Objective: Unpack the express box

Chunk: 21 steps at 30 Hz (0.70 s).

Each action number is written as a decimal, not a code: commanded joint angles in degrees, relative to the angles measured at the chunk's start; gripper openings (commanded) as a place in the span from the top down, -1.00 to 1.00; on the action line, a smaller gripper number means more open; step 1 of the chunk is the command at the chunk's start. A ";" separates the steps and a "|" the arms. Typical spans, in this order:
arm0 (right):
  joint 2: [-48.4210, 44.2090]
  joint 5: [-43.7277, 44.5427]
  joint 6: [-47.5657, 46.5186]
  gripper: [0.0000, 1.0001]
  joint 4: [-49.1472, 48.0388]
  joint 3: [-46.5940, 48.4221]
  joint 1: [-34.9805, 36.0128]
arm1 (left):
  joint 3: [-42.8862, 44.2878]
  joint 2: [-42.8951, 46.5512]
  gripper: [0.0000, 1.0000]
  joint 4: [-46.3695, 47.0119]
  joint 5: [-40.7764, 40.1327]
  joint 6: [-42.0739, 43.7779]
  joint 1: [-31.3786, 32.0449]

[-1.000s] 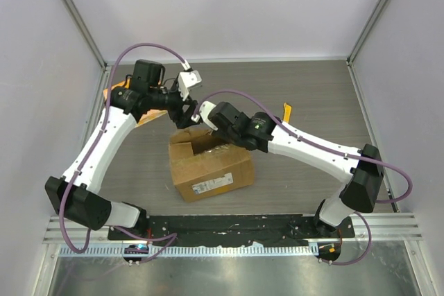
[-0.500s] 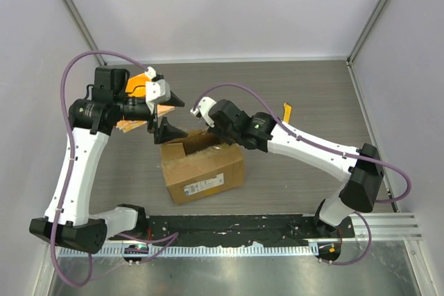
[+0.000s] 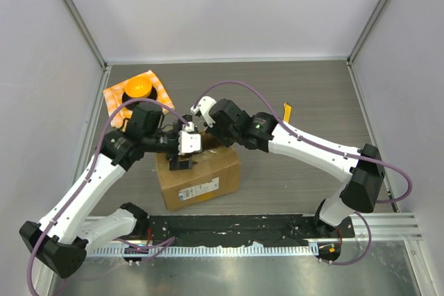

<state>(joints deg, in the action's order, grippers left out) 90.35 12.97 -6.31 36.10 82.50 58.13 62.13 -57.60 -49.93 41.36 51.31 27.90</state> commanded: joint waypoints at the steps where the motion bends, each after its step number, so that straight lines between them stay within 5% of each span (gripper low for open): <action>1: -4.92 -2.69 3.76 0.98 -4.90 1.97 1.37 | -2.71 -0.40 -1.00 22.03 -17.53 -6.73 3.39; 12: -5.18 -1.98 3.32 0.98 -5.60 0.56 2.08 | -10.09 9.78 -1.00 27.69 -14.29 -9.57 6.99; 21: -4.65 -2.78 3.76 0.99 -5.95 1.26 2.08 | -11.33 9.09 -1.00 25.07 -14.91 -7.19 7.17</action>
<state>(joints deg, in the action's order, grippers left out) 88.49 11.90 -4.40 35.03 81.73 60.29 51.31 -47.29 -25.65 27.11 42.70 34.87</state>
